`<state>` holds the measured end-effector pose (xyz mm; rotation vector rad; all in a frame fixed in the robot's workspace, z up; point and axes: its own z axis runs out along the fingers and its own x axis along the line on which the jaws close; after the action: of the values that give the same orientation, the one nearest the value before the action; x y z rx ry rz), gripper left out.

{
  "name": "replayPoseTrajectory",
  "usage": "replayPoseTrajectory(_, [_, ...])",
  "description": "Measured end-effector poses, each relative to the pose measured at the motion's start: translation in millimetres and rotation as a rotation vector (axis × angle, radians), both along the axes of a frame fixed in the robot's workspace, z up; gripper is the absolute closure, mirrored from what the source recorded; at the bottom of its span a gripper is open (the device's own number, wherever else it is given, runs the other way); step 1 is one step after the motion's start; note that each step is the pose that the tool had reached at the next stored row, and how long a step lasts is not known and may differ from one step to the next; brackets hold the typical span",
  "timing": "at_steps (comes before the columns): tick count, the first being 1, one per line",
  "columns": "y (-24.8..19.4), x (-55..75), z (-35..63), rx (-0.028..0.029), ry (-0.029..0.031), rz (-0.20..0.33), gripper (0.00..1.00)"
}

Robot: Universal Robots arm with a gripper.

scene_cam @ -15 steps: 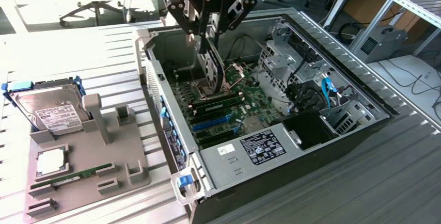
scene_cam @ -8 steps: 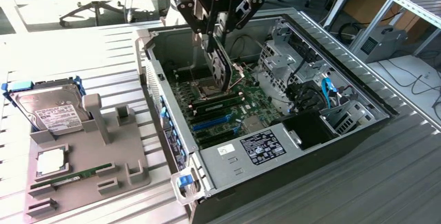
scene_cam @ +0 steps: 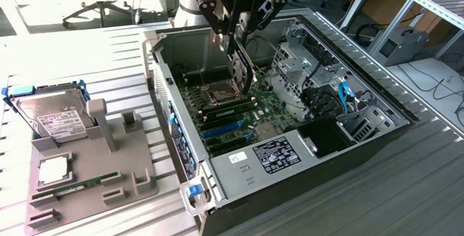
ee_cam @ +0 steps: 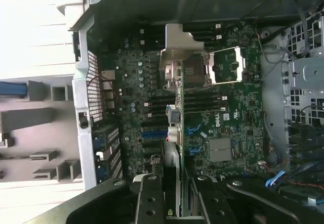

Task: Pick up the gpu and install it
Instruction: 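Pick up the gpu and move the gpu toward the slot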

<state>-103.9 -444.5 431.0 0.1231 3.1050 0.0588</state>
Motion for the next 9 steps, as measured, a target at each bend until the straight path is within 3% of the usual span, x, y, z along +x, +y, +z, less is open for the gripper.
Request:
replayPoseTrajectory(6, [3.1, 8.9, -3.1, -0.0007, 0.0011, 0.000, 0.73])
replayPoseTrajectory(9, [7.5, 9.5, -4.2, -0.0008, 0.0011, 0.000, 0.73])
